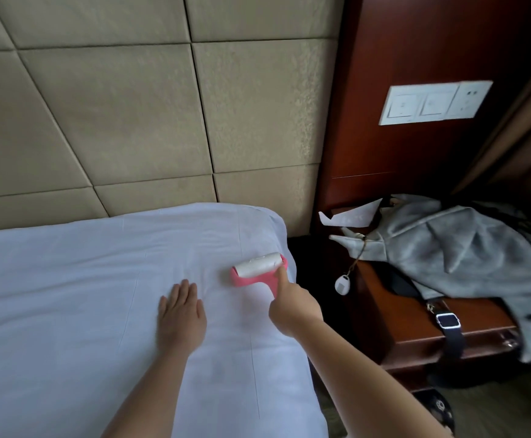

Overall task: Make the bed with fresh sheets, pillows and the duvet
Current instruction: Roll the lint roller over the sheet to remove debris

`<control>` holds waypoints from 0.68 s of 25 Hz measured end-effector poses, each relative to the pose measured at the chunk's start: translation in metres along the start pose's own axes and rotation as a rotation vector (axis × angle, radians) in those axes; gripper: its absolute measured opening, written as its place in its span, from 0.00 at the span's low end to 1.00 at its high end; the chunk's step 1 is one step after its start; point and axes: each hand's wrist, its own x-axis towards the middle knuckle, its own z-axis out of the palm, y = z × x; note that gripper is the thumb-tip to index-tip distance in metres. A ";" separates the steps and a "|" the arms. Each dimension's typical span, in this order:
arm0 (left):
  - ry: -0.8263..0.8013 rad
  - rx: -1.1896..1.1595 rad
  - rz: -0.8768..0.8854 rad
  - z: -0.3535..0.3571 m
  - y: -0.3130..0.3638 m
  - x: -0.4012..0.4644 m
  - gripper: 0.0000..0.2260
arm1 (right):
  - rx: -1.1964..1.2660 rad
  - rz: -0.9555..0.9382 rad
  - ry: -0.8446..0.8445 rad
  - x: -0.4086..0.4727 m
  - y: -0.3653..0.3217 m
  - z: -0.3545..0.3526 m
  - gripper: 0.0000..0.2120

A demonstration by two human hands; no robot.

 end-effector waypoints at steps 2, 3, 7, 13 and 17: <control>0.059 -0.172 0.042 0.006 -0.006 -0.011 0.19 | 0.008 -0.004 0.028 -0.015 0.000 -0.002 0.40; 0.093 -0.275 0.061 0.009 -0.010 -0.017 0.17 | 0.007 -0.015 0.040 -0.024 -0.001 -0.003 0.40; 0.103 -0.654 -0.066 0.000 -0.018 -0.039 0.18 | -0.013 -0.084 0.026 -0.055 -0.006 -0.003 0.35; 0.064 -0.943 -0.280 -0.014 -0.031 -0.060 0.25 | -0.065 -0.149 -0.033 -0.086 -0.015 0.006 0.32; -0.001 -1.238 -0.368 -0.025 -0.043 -0.057 0.19 | -0.138 -0.134 -0.142 -0.084 -0.016 0.015 0.39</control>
